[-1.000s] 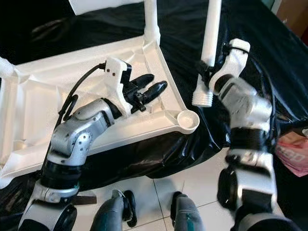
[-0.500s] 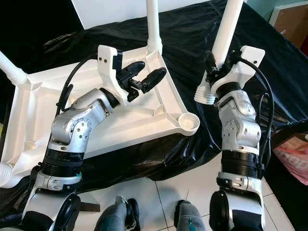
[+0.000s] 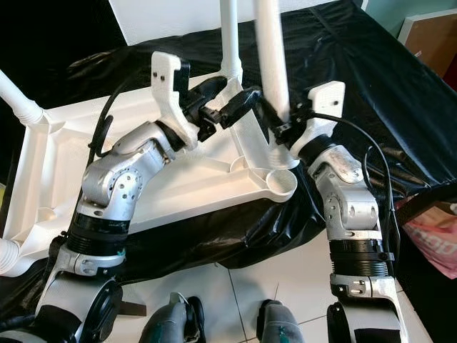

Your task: Building children table

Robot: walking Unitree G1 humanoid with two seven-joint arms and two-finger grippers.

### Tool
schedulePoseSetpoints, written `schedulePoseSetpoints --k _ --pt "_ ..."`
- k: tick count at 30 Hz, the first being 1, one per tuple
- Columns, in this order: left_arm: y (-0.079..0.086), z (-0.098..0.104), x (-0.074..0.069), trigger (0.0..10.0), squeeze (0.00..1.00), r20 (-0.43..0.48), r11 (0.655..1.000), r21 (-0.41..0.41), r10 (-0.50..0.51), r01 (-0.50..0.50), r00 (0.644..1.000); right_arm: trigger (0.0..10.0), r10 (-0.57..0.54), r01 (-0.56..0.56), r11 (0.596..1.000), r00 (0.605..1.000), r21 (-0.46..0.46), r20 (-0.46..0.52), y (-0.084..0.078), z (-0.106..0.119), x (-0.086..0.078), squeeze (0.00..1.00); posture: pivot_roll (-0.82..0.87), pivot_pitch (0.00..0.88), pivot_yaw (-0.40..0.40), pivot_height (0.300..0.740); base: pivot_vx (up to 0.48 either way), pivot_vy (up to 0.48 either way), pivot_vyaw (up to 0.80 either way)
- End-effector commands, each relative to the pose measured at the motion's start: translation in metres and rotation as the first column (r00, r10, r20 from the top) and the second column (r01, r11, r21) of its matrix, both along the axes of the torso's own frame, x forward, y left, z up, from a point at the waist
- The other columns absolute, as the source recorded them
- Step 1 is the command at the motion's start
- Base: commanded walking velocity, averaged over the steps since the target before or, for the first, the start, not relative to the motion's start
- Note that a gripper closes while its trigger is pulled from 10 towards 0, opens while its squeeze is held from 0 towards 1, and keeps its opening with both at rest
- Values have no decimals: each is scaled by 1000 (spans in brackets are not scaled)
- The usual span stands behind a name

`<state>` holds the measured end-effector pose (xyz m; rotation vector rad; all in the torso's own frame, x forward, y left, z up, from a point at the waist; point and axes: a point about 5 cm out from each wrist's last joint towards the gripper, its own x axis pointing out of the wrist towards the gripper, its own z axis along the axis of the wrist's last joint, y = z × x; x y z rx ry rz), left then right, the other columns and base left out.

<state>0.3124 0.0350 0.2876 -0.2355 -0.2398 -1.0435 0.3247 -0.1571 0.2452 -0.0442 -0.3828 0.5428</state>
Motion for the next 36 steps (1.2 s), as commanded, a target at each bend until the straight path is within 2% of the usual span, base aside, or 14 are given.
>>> schedulePoseSetpoints --k 1,3,8,15,19,22,25,26,31,32,33,34,35,36 --pt "-8 6 -13 10000 0 55 965 15 -261 260 964 10000 69 -68 997 997 -37 32 4 2 -5 0 -94 99 50 740 0 0 0" --pt "-10 9 -16 10000 0 60 953 14 -303 303 951 10000 109 -107 992 993 -66 34 6 2 -6 0 -94 95 55 740 0 0 0" --pt "-12 11 -14 10000 0 58 943 43 -331 329 942 10000 167 -162 981 985 -111 44 10 1 -9 0 -93 91 65 740 0 0 0" --pt "-7 7 3 10000 0 19 962 101 -257 253 966 10000 223 -214 965 974 -151 45 18 -7 -17 0 -100 88 96 740 0 0 0" --pt "-6 7 5 10000 0 12 965 101 -244 241 970 10000 226 -217 964 973 -152 43 18 -8 -18 0 -102 89 109 740 0 0 0" --pt "-1 21 9 10000 0 -36 962 0 -272 272 962 10000 243 -236 958 970 -161 28 18 -14 -23 0 -113 89 129 740 0 0 0" --pt "0 28 11 10000 0 -52 957 -40 -290 288 956 10000 248 -241 956 968 -168 23 18 -17 -25 0 -117 88 133 740 0 0 0" --pt "4 37 15 10000 0 -67 949 -90 -307 301 949 10000 251 -245 954 968 -175 16 18 -19 -27 0 -121 90 137 740 0 0 0" --pt "10 51 23 10000 0 -77 948 -136 -299 287 951 10000 254 -249 951 967 -186 4 17 -24 -30 0 -107 81 136 740 0 0 0" --pt "12 54 25 8824 0 -69 950 -138 -291 280 954 10000 255 -251 950 967 -186 -2 16 -26 -30 0 -99 75 133 740 0 0 0" --pt "13 57 26 2510 0 -58 952 -129 -286 277 956 10000 259 -255 949 966 -186 -4 17 -27 -30 0 -93 65 133 740 0 0 0" --pt "13 57 26 2510 0 -58 952 -129 -286 277 956 10000 259 -255 949 966 -186 -4 17 -27 -30 0 -93 65 133 740 0 0 0" --pt "15 59 26 0 0 -42 952 -127 -284 277 958 10000 261 -257 949 965 -185 -3 18 -27 -29 0 -87 60 132 740 0 0 0" --pt "16 60 26 0 0 -38 954 -125 -279 273 959 10000 259 -256 950 966 -178 -3 20 -26 -27 0 -79 57 130 740 0 0 0"
